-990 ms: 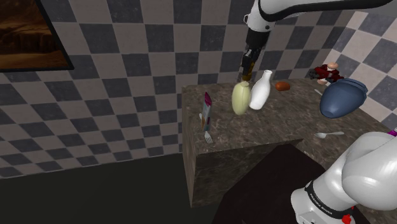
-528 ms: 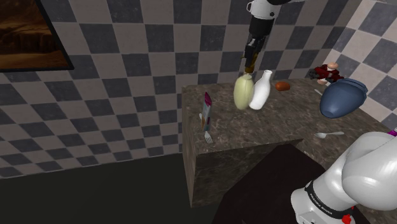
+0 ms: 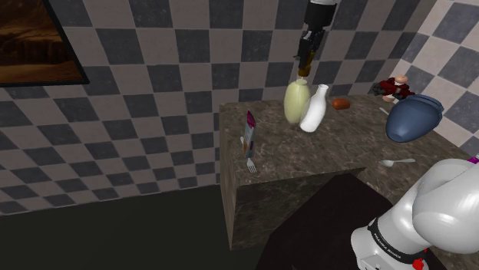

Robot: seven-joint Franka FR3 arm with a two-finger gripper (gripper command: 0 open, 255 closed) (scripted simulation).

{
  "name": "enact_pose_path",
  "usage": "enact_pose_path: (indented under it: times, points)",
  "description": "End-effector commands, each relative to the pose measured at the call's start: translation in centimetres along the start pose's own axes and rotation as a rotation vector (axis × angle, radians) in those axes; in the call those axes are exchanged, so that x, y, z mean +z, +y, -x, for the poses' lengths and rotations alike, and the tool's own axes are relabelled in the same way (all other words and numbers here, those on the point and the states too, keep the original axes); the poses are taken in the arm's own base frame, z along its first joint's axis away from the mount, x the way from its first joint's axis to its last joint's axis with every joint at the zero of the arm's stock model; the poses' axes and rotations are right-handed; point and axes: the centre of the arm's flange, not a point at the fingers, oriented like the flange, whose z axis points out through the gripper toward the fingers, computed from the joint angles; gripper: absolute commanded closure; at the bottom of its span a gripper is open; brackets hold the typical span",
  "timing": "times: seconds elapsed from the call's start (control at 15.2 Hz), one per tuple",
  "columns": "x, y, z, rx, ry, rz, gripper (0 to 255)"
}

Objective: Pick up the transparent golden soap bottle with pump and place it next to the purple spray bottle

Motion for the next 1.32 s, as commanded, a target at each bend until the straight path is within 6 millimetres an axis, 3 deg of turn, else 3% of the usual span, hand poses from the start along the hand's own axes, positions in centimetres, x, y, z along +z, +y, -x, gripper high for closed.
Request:
enact_pose_path:
  times: [0.0,1.25]
  points:
    - [-1.1,0.0,0.0,0.000,0.000,0.000,255]
    - [-11.2,0.2,0.0,0.000,0.000,0.000,255]
